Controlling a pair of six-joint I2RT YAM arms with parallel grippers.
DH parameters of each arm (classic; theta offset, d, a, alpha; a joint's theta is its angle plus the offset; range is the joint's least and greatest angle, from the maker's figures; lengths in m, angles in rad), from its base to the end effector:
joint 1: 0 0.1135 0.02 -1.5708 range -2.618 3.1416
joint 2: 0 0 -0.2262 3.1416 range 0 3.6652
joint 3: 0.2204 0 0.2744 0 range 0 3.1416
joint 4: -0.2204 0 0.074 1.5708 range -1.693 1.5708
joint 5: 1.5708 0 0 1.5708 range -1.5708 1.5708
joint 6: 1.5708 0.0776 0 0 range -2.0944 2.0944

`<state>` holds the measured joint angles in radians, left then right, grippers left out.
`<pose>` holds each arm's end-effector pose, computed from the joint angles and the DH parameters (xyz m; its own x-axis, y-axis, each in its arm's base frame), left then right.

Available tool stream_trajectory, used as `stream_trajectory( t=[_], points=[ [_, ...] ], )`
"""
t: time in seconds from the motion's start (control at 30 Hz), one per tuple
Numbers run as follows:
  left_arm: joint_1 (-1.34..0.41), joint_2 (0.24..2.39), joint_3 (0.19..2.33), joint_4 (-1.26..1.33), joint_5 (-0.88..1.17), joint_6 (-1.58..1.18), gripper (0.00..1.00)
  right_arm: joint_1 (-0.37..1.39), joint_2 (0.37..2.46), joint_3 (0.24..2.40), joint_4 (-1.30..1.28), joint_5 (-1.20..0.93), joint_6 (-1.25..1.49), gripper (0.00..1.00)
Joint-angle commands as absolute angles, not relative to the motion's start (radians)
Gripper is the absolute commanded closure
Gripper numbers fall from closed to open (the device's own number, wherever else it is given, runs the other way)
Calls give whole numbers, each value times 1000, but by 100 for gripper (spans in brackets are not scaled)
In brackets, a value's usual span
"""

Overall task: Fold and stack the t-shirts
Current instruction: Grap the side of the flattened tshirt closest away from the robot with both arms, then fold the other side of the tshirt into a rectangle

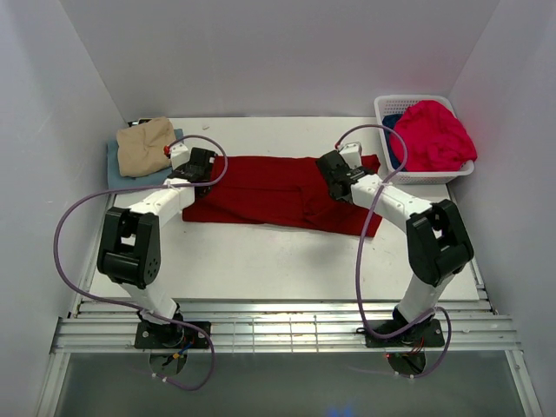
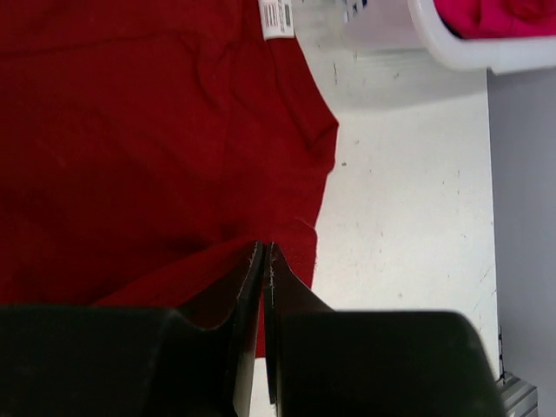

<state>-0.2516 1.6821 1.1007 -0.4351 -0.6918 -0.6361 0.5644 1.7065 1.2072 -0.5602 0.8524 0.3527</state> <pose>0.3728 -0.0447 0.1276 -0.5832 -0.3225 -0.7456 -0.5966 0.7930 0.1236 0.3486 0.1515 0.1530 -0.7056 -0.1776 -0.6860 0.2162 0.8679 -0.4471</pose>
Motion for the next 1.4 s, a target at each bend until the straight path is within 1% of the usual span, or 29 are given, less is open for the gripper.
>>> stream_trajectory(
  t=[0.0, 0.17, 0.4, 0.63, 0.8, 1.07, 1.2, 1.37],
  points=[
    [-232, 1724, 1172, -388, -698, -566, 100, 532, 1761, 1322, -505, 851, 261, 92],
    [-224, 1785, 1235, -359, -693, -525, 100, 502, 1838, 1403, -503, 836, 219, 92],
    [-213, 1825, 1266, -353, -684, -502, 100, 474, 1858, 1440, -503, 827, 192, 92],
    [-212, 1743, 1186, -319, -700, -503, 100, 465, 1807, 1410, -502, 827, 196, 92],
    [-210, 1766, 1209, -327, -678, -492, 100, 454, 1822, 1439, -505, 831, 181, 92],
    [-212, 1762, 1186, -313, -678, -494, 100, 439, 1827, 1457, -508, 838, 173, 92],
    [-210, 1793, 1207, -313, -672, -485, 100, 428, 1853, 1496, -506, 838, 163, 92],
    [-210, 1825, 1224, -308, -667, -477, 100, 417, 1910, 1597, -506, 836, 123, 92]
  ],
)
